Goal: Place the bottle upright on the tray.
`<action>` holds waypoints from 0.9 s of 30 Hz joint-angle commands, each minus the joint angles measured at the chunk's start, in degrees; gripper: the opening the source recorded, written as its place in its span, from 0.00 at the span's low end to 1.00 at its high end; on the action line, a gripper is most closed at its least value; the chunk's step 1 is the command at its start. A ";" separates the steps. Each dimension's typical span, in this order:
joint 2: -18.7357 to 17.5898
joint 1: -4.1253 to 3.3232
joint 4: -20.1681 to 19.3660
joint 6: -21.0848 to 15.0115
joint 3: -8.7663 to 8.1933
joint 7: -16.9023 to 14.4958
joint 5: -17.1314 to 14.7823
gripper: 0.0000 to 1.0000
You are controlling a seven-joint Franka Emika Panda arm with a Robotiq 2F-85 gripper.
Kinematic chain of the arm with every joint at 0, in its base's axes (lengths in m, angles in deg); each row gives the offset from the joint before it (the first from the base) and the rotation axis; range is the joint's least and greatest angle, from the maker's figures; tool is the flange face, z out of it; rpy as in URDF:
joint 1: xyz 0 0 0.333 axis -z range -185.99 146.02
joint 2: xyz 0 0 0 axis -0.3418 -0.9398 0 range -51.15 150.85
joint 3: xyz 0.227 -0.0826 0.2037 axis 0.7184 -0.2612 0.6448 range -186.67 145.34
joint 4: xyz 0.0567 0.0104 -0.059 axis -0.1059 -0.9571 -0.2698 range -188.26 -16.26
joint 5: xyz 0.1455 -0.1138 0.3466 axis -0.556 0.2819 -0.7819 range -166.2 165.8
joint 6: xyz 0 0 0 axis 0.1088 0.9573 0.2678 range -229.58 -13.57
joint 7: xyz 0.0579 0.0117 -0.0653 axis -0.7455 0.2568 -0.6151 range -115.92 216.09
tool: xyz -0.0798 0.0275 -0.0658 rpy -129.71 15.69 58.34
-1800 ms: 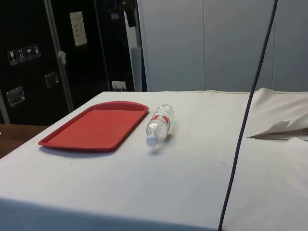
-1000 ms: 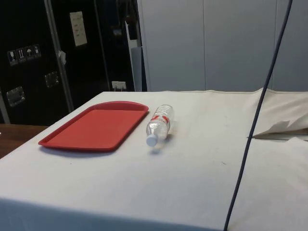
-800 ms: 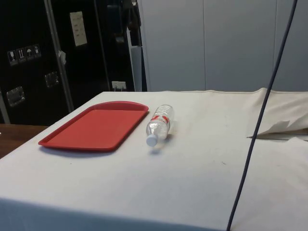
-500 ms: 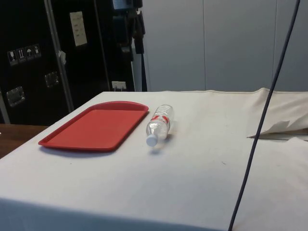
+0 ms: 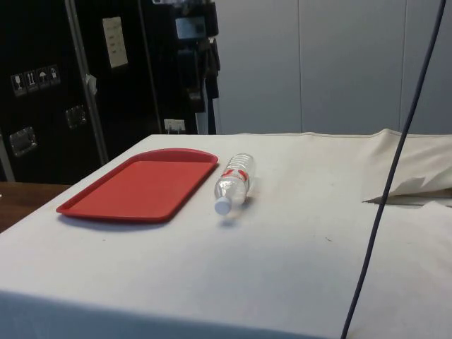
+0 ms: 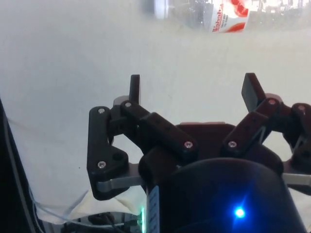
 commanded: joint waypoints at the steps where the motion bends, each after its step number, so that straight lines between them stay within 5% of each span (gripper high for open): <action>1: -0.29 0.06 -0.69 -1.32 -0.06 0.06 0.52 1.00; 27: -4.24 0.17 -7.05 -11.46 -0.06 -0.17 2.35 1.00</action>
